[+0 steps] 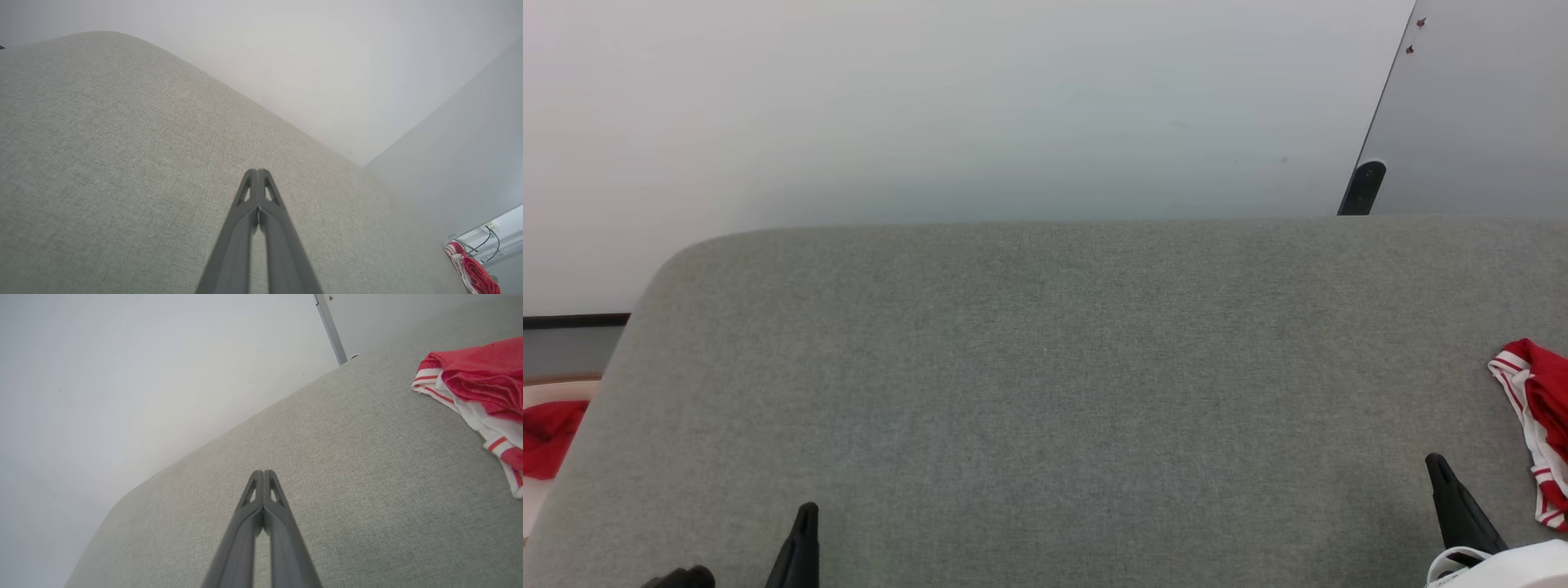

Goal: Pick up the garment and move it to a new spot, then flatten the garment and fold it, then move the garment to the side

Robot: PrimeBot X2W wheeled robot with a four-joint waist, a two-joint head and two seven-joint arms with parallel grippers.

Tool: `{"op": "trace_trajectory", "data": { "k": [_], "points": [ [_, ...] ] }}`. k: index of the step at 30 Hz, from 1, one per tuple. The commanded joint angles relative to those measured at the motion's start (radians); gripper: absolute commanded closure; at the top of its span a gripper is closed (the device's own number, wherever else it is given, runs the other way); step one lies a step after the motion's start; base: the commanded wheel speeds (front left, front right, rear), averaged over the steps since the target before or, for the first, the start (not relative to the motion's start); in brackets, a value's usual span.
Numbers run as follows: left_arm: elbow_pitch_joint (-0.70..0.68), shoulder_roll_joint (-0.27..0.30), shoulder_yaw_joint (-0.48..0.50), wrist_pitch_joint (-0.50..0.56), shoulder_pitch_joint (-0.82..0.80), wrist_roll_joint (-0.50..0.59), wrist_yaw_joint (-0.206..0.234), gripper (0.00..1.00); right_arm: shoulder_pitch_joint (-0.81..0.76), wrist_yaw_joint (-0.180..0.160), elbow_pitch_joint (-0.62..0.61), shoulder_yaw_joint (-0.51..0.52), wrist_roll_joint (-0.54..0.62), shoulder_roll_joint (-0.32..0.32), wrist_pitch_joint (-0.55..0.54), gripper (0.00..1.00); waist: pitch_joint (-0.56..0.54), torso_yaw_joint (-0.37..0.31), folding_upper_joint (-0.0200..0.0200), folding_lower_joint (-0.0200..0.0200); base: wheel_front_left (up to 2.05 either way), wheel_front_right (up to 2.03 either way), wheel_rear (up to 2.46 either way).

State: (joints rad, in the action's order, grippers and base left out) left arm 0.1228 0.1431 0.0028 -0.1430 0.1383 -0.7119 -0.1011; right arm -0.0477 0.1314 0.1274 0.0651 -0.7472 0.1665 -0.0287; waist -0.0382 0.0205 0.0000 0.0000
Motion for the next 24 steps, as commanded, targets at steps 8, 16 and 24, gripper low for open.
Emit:
{"op": "trace_trajectory", "data": {
  "k": [8, 16, 24],
  "points": [
    [0.005, -0.007, 0.020, 0.032, -0.051, -0.122, -0.009, 1.00, 0.044, 0.000, 0.004, 0.014, -0.117, -0.011, -0.012, 1.00, 0.003, -0.002, 0.0000, 0.0000, 0.00, 0.00, 0.00],
    [0.020, -0.018, 0.032, 0.061, -0.076, -0.218, -0.012, 1.00, 0.060, 0.000, 0.018, 0.018, -0.209, -0.024, -0.021, 1.00, 0.006, -0.003, 0.0000, 0.0000, 0.00, 0.00, 0.00],
    [0.033, -0.027, 0.042, 0.086, -0.099, -0.306, -0.015, 1.00, 0.073, 0.000, 0.030, 0.022, -0.294, -0.035, -0.030, 1.00, 0.010, -0.005, 0.0000, 0.0000, 0.00, 0.00, 0.00]
  ]
}}
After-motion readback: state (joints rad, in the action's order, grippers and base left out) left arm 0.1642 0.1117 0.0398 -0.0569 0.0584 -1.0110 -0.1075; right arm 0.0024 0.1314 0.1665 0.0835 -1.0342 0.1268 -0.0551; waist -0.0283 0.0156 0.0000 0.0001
